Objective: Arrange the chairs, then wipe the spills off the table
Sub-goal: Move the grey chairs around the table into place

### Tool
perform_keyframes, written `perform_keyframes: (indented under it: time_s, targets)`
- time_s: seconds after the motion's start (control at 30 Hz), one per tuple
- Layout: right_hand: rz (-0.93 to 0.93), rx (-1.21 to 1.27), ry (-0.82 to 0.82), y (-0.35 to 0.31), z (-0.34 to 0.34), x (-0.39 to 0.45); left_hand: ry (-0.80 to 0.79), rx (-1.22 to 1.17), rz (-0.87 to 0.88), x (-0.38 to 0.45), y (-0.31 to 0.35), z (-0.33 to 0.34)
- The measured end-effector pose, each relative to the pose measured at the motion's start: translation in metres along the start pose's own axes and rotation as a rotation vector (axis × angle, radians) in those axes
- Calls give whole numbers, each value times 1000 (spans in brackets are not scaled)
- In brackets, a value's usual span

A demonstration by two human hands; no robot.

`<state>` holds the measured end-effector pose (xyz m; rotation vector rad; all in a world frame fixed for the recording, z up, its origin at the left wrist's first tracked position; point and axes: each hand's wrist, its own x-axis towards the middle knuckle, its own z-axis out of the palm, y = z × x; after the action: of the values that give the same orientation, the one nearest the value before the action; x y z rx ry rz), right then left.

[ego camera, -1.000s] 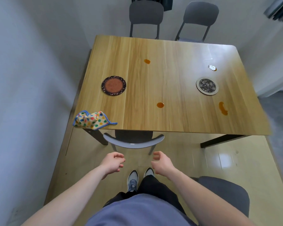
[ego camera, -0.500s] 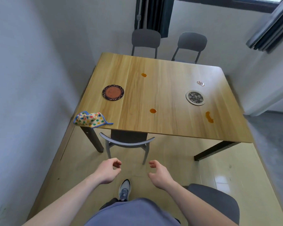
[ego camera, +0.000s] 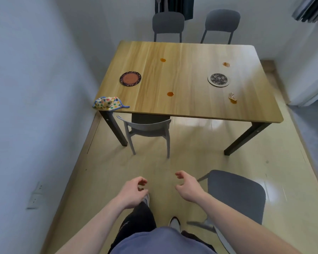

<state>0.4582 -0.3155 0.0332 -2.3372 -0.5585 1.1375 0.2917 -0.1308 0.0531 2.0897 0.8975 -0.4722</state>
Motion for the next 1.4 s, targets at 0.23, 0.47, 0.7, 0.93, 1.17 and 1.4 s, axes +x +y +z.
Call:
perform_keyframes:
  time_s: [0.23,0.47,0.7,0.93,1.17,1.4]
  targets:
    - [42,21,77,50,6,-53,-55,51,2,-50,-17,33]
    - [127,17,119,86,23,-105,-102,42,51,-89,-28,68]
    - [167,-15,139,129,31,-165,-202,74,14,-133,-33,131]
    - [289,-40,113,201,6,-189,-218,69,-1,-153,-4,180]
    - [360,-43,89,296,-58,-208,-202,-61,-136,-130,77,249]
    - [503,-214,9,403,-105,-217,-195,-106,-333,-108,141,334]
